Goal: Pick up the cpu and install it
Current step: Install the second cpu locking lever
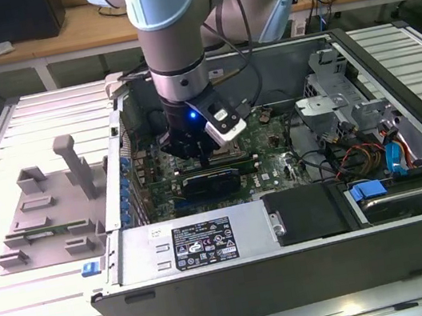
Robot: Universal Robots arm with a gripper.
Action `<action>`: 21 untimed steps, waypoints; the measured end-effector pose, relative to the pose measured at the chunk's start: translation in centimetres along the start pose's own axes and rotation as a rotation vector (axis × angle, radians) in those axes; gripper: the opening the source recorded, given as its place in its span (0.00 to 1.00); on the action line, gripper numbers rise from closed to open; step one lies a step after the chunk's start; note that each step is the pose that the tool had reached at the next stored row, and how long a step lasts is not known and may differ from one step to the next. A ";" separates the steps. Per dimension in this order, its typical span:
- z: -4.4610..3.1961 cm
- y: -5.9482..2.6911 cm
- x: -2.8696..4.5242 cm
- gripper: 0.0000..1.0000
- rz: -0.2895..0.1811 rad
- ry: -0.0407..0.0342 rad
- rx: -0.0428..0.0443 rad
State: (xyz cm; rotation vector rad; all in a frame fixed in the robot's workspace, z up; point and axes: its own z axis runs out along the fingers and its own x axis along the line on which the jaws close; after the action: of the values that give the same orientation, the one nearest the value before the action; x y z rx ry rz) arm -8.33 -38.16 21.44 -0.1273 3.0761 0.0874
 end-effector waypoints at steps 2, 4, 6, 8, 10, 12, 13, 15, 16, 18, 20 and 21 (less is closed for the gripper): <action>0.03 -0.02 0.13 0.11 -0.001 -0.0042 -0.0157; 0.04 -0.02 0.14 0.11 0.000 -0.0045 -0.0172; 0.00 -0.03 0.14 0.11 0.000 -0.0043 -0.0172; -0.89 0.02 0.08 0.11 0.000 -0.0044 -0.0171; -2.38 0.11 -0.02 0.11 -0.001 -0.0042 -0.0158; -3.19 0.15 -0.07 0.11 -0.001 -0.0041 -0.0145; -3.66 0.17 -0.10 0.11 -0.001 -0.0040 -0.0138; -5.35 0.26 -0.21 0.11 -0.001 -0.0037 -0.0106; -5.67 0.28 -0.23 0.11 -0.001 -0.0037 -0.0100; -5.91 0.30 -0.24 0.11 -0.001 -0.0038 -0.0097; -5.91 0.31 -0.24 0.11 -0.001 -0.0037 -0.0096; -5.91 0.31 -0.25 0.11 -0.001 -0.0029 -0.0097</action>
State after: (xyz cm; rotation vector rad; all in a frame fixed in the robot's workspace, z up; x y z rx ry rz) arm -8.46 -38.18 27.36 -0.1289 3.0730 0.1023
